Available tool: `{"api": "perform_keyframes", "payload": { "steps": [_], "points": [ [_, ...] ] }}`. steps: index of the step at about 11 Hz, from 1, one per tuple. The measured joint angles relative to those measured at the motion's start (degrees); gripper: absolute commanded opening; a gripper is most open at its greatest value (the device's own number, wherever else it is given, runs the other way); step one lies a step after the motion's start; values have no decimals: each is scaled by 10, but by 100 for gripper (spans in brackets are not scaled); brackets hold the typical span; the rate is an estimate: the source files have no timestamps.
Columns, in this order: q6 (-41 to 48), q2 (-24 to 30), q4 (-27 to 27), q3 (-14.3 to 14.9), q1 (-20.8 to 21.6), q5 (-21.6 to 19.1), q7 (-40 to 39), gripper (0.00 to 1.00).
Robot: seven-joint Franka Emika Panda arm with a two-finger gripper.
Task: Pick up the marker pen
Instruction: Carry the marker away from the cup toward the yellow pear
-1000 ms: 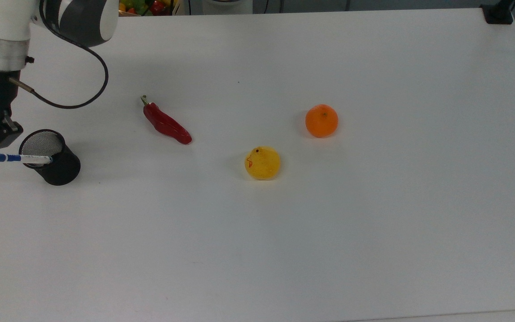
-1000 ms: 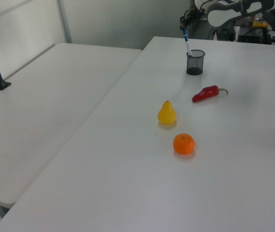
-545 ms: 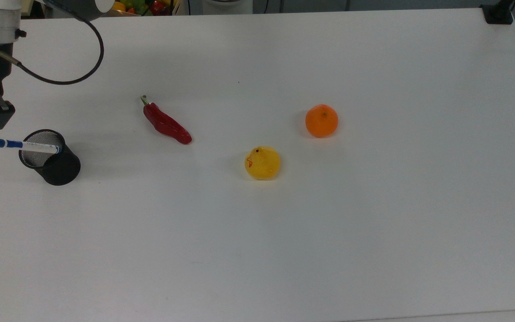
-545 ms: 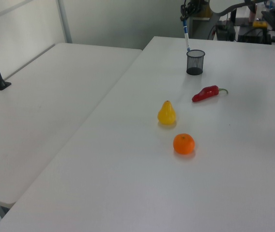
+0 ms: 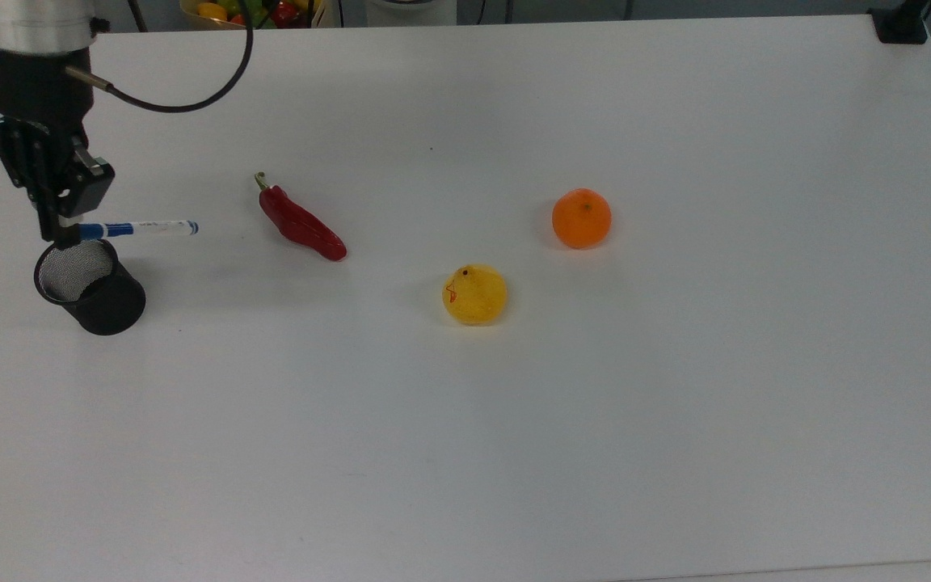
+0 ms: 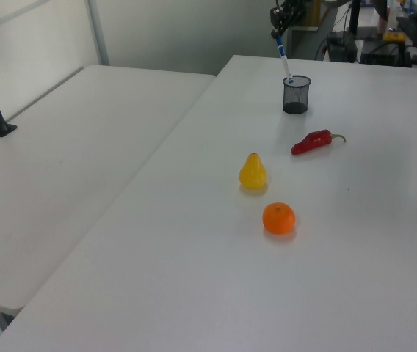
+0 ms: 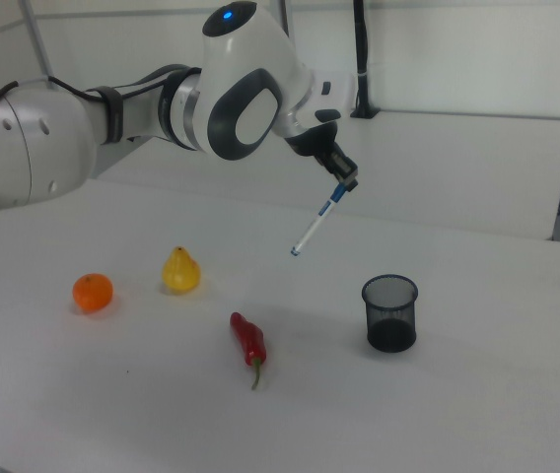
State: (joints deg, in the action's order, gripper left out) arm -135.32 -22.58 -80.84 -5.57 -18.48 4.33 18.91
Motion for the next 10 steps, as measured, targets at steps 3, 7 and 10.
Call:
{"api": "perform_keyframes", "payload": {
  "steps": [3,7,10],
  "points": [
    [52,0,-1,-30,6,0,0,0],
    [100,-4,-9,-35,72,0,-1,0],
    [112,-23,-21,-35,125,2,-16,0]
  ]
}}
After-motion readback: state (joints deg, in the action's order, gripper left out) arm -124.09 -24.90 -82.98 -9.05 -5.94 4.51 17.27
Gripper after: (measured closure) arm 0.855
